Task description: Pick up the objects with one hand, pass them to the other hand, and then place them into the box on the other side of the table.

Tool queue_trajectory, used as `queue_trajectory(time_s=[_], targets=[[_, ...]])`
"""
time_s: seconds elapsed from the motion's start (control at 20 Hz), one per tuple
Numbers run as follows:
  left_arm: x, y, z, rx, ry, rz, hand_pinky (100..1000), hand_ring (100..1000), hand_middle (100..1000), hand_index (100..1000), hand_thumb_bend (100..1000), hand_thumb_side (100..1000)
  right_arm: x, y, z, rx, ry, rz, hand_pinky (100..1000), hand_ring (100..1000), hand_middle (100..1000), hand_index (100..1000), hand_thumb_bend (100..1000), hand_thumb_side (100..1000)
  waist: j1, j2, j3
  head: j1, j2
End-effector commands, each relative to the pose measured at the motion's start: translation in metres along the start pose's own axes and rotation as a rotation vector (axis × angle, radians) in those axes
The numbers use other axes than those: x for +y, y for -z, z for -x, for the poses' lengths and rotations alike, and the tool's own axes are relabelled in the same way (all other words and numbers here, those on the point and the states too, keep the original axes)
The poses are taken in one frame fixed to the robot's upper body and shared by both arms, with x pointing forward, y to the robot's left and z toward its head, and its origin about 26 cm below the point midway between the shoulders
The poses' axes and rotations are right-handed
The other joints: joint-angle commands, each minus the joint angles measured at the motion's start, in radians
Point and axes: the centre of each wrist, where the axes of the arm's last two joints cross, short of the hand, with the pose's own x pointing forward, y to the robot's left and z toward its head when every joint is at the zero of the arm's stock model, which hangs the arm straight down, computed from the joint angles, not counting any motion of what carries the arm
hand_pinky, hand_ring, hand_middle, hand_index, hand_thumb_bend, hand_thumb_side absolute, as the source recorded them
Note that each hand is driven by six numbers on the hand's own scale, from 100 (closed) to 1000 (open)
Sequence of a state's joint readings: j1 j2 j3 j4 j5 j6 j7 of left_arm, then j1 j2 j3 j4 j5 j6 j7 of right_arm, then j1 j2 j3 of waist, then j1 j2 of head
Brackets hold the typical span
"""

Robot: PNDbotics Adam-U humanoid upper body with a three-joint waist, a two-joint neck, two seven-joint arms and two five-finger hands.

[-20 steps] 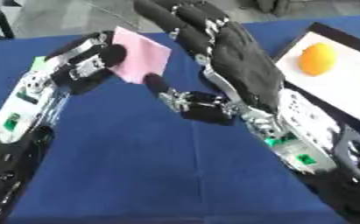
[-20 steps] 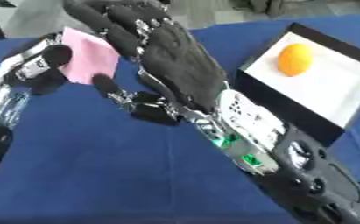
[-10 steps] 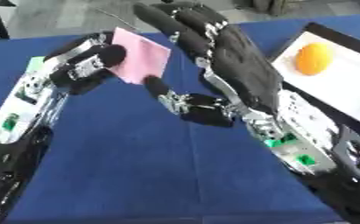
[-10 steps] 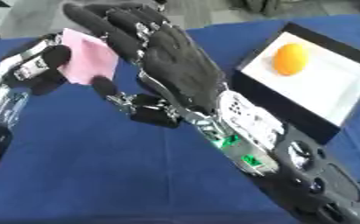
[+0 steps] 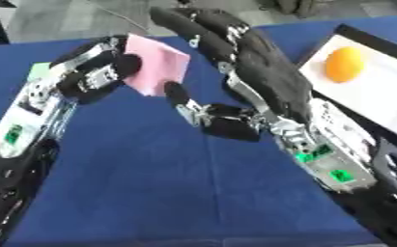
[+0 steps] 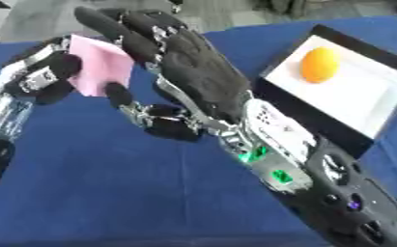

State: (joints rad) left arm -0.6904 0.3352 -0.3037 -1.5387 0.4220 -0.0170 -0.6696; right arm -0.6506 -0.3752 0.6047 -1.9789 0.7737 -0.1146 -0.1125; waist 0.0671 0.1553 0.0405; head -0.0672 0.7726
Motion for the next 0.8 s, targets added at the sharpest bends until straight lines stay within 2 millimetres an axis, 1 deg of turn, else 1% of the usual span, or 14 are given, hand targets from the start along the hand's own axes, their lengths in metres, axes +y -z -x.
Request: queue_trajectory(time_s=[0.05,0.25,0.35,0.4,0.5,0.6,0.8], targets=[[0.0059,0.0,-0.013,-0.002,0.05,0.014,705,522,503,571,100,550,-0.0095,0.0032,-0.0003,-0.029,-0.009,0.009,844,815,837,1000,100,100,-0.002,-0.018,-0.001,0.004,-0.003],[0.0099,-0.0033,-0.0129,0.003,0.061,-0.009,705,522,503,571,100,545,-0.0101,0.0037,0.0,-0.042,-0.009,0.006,849,823,847,1000,100,100,-0.002,-0.018,-0.004,0.005,-0.003],[0.0115,-0.0042,-0.0126,0.003,0.061,-0.019,705,523,503,571,100,545,-0.0102,0.004,-0.0001,-0.048,-0.013,0.0,854,829,857,1000,152,100,-0.002,-0.018,-0.004,0.005,-0.003],[0.012,-0.0044,-0.0127,0.003,0.062,-0.021,705,523,503,571,100,544,-0.0102,0.0041,-0.0002,-0.053,-0.016,-0.006,861,837,867,1000,210,100,-0.002,-0.018,-0.005,0.005,-0.003],[0.0128,-0.0045,-0.013,0.002,0.063,-0.022,705,523,503,571,100,543,-0.0103,0.0043,-0.0002,-0.063,-0.024,-0.023,865,843,874,1000,231,100,-0.002,-0.018,-0.006,0.005,-0.003],[0.0135,-0.0049,-0.0132,0.004,0.066,-0.023,705,523,503,571,100,543,-0.0106,0.0045,-0.0001,-0.071,-0.029,-0.038,872,851,883,1000,237,100,-0.003,-0.018,-0.007,0.006,-0.003],[0.0145,-0.005,-0.0133,0.003,0.065,-0.026,706,524,504,571,100,544,-0.0111,0.0044,0.0004,-0.076,-0.036,-0.061,876,857,890,1000,218,100,-0.003,-0.018,-0.009,0.005,-0.003]])
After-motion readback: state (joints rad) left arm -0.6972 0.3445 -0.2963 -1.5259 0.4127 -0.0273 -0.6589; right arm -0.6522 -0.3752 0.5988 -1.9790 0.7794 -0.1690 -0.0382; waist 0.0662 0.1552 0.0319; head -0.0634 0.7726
